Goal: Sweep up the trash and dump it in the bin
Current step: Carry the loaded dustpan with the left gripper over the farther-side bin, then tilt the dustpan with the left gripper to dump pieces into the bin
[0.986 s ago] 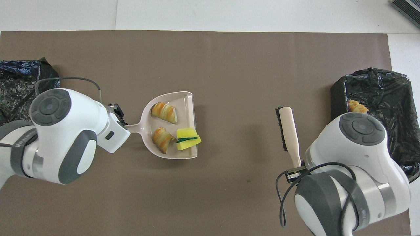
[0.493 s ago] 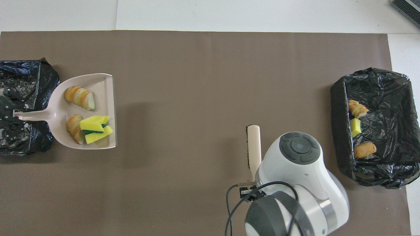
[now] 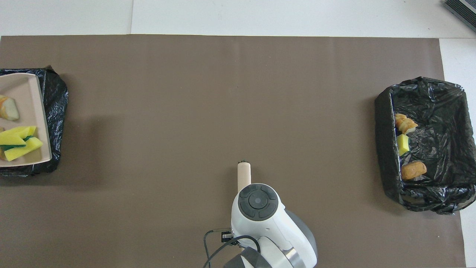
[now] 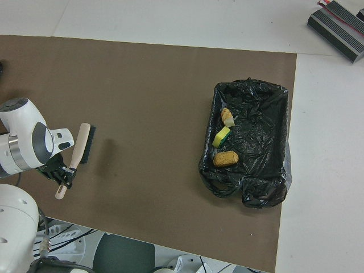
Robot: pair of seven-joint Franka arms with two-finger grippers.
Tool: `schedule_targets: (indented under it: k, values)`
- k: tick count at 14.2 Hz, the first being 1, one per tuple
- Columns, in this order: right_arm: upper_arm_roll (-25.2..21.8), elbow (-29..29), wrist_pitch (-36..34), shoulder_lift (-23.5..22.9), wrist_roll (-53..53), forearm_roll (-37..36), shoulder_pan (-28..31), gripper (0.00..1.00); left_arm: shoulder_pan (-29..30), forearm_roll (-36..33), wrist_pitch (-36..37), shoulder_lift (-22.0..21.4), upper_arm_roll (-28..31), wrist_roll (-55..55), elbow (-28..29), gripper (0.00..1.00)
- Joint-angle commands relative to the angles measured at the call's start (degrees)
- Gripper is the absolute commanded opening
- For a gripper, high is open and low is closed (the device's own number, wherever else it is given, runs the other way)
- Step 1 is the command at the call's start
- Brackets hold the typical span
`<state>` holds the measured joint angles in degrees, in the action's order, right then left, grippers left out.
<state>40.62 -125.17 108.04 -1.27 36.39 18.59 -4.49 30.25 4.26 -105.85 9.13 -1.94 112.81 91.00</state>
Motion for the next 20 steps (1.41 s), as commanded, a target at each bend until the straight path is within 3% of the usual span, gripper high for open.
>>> schedule_targets:
  k: [1, 4, 9, 14, 17, 18, 19, 20]
  values:
    - [0.6, -0.3, 1.0, -1.6, -0.3, 0.5, 0.4, 0.0, 1.6, -5.0, 2.7, 8.2, -1.0, 0.7, -11.2, 0.0]
    - [0.6, -2.0, 0.8, -1.5, -4.4, 0.1, 0.3, 0.0, 1.7, -12.8, -0.9, 12.7, -1.0, 0.8, -16.6, 0.0]
    - [0.6, -1.7, 4.1, -4.4, -3.3, 0.5, 0.7, 0.0, -1.2, -30.6, -8.4, 13.1, -1.1, 0.1, -15.0, 0.0]
    - [0.5, -1.5, 6.2, -5.8, -1.5, 0.7, 0.7, 0.0, -3.4, -41.4, -8.9, 12.8, -1.0, -2.6, -13.9, 0.0]
    - [0.5, -1.6, 6.5, -5.8, -1.6, 0.8, 0.7, 0.0, -3.5, -42.5, -7.9, 12.3, -0.1, -2.4, -14.7, 0.0]
    - [0.5, -1.5, 7.0, -5.8, -1.9, 0.8, 0.7, 0.13, -3.8, -43.4, -7.4, 12.1, 0.4, -2.2, -15.4, 0.0]
    - [0.6, -1.3, 7.1, -5.9, -2.5, 0.2, 0.7, 0.68, -4.0, -43.8, -6.4, 11.4, 0.7, -2.2, -15.5, 0.0]
    - [0.5, -0.6, 7.1, -6.2, -2.5, -0.1, 0.5, 1.0, -4.0, -43.9, -5.2, 10.3, 0.6, -2.2, -15.5, 0.0]
